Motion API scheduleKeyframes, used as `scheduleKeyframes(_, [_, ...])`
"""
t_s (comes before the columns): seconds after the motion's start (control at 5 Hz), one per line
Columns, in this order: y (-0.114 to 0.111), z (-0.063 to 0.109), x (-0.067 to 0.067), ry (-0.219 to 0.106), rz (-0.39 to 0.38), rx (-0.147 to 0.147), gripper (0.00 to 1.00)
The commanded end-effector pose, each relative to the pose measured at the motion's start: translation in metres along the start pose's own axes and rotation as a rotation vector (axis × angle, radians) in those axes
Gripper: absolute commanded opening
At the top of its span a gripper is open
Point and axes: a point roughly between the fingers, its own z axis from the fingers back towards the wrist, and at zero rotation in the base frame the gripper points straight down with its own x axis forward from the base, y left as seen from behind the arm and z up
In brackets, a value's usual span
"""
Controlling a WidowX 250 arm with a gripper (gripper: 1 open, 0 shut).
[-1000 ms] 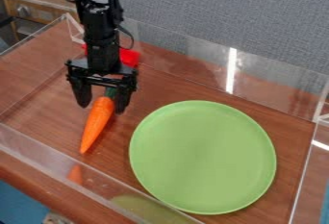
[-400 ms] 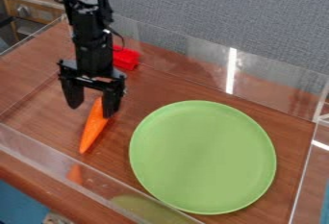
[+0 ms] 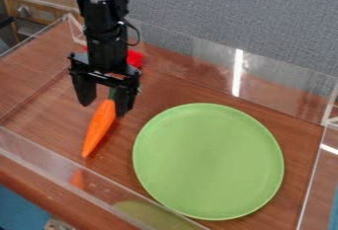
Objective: Put the carrot on the right side
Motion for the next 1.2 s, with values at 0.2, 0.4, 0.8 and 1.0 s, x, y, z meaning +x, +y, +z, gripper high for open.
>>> scheduleKeyframes(0.2, [0.001, 0.020, 0.014, -0.021, 0.092, -0.003, 1.00])
scheduleKeyframes(0.4, [0.005, 0.001, 0.019, -0.005, 0.155, -0.012, 1.00])
scheduleKeyframes(0.8, [0.016, -0.003, 0.021, -0.016, 0.232, -0.019, 1.00])
scheduleKeyframes(1.0, [0.020, -0.004, 0.023, -0.014, 0.257, -0.017, 0.00])
